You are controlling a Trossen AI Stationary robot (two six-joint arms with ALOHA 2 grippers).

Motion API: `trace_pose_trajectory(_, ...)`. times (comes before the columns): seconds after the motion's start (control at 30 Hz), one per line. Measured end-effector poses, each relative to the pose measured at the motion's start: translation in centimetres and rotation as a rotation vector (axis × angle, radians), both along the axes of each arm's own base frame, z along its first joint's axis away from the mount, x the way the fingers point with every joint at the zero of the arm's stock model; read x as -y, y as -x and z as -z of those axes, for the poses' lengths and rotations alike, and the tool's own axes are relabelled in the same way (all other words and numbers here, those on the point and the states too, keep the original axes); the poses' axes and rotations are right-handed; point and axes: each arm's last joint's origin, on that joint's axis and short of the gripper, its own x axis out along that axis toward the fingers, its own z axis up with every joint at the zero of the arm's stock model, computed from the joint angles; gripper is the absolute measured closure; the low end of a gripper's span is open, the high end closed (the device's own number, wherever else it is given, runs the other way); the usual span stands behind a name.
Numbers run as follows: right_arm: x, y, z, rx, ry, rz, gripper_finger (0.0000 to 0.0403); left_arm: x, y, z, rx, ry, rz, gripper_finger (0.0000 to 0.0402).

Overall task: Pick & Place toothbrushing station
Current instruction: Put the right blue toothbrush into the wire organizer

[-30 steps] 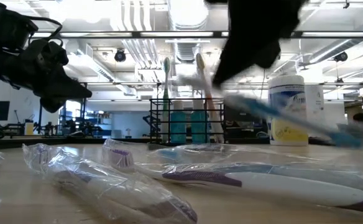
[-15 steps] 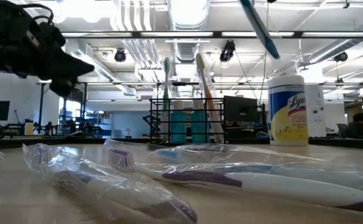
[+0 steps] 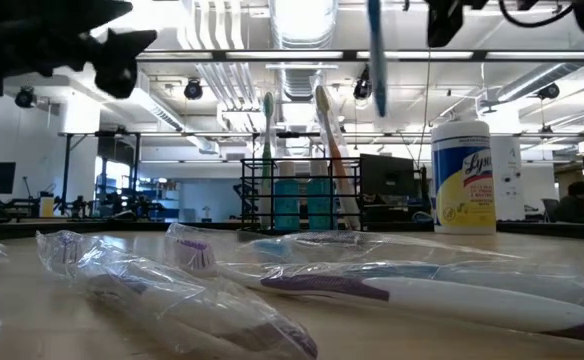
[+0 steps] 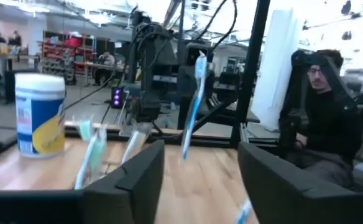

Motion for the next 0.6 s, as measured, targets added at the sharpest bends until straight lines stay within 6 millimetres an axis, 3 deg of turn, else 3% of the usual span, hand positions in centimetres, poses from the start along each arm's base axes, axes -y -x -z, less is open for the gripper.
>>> trace_pose_trajectory(0.23, 0.5, -3.8, -0.1, 0.022, 0.037, -0.043, 0.0394, -0.2, -2.8, -2.0, -0.004, -0.028, -0.085, 0.0152)
trace_pose_trajectory(0.47, 0.7, -7.3, -1.2, 0.036, 0.093, 0.005, 0.0394, -0.1, -6.1, -2.8, -0.074, -0.034, -0.077, 0.0148)
trace_pose_trajectory(0.6, 1.0, -8.9, -1.4, -0.043, 0.117, 0.004, 0.0394, 0.5, -8.1, -3.2, -0.094, -0.073, -0.038, 0.0149)
